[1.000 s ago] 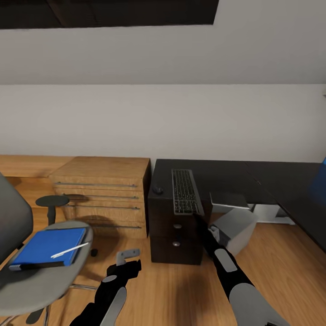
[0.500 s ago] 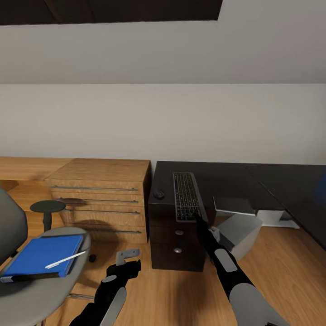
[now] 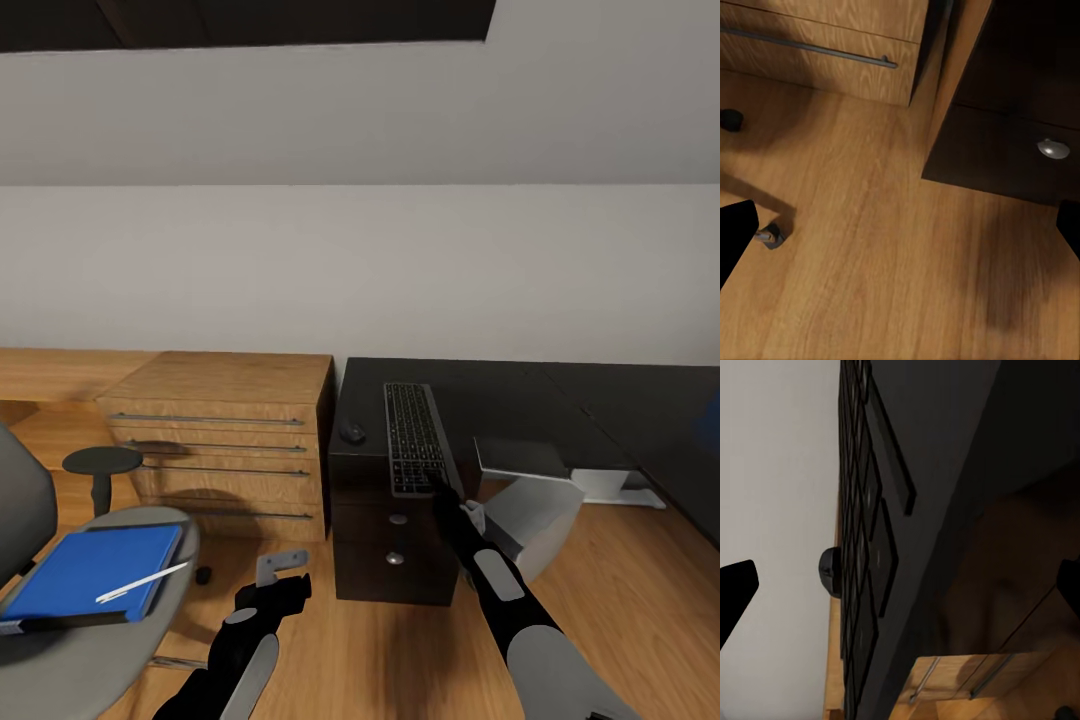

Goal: In the bedroom, organize the workspace by keeping the computer under the desk, ensuring the monitor is on the desk, placing the keyboard on the desk next to the monitor, placing the mouse on the desk next to the keyboard, moving the folder from the swivel chair onto the desk next to the mouse, stacking the notebook on top of the folder with the pen on top of the notebook, and positioning the swivel chair next to the desk.

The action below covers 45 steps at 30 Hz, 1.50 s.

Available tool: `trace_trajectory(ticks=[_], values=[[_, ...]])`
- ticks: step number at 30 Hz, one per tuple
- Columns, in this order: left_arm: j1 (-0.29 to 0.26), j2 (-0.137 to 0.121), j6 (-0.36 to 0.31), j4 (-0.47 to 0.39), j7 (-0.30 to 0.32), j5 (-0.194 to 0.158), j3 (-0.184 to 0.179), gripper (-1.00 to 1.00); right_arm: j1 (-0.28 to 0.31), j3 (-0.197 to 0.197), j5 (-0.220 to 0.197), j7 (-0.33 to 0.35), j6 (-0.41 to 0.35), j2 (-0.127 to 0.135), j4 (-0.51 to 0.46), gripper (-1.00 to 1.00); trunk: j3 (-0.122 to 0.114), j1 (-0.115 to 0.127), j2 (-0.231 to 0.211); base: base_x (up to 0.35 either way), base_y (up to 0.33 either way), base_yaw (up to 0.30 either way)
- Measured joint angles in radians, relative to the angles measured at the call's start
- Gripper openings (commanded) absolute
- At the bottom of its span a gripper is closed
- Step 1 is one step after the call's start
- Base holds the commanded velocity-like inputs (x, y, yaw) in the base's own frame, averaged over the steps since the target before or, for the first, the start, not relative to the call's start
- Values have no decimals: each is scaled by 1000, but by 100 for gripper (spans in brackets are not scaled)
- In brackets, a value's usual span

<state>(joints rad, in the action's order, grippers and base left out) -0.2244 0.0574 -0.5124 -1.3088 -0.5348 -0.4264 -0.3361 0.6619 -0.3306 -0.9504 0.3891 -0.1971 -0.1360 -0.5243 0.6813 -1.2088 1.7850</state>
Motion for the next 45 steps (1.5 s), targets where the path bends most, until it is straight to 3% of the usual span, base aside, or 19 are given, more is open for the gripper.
trace_trajectory(ticks=[1,12,24,29,37,45], values=[[0,0,0,0,0,0,0,100,0,0,0,-1,0,0,0,-100,0,0,0,6,1,0],[0,1,1,0,0,0,-1,100,0,-1,-3,0,-2,0,-3,-100,0,0,0,1,0,0],[0,1,1,0,-1,0,-1,100,-1,1,2,5,-2,0,-26,-100,-38,46,-84,0,0,0],[0,1,1,0,-1,-3,0,100,-7,2,4,4,-31,-3,-135,-100,-53,65,-119,-52,-42,0],[0,2,2,0,-1,-1,-1,100,-14,1,3,5,-106,-4,-176,-100,-78,95,-175,-230,-193,0],[0,4,1,0,-1,1,-2,100,-93,1,1,3,-158,-2,-351,-100,-103,126,-231,-252,-210,0]])
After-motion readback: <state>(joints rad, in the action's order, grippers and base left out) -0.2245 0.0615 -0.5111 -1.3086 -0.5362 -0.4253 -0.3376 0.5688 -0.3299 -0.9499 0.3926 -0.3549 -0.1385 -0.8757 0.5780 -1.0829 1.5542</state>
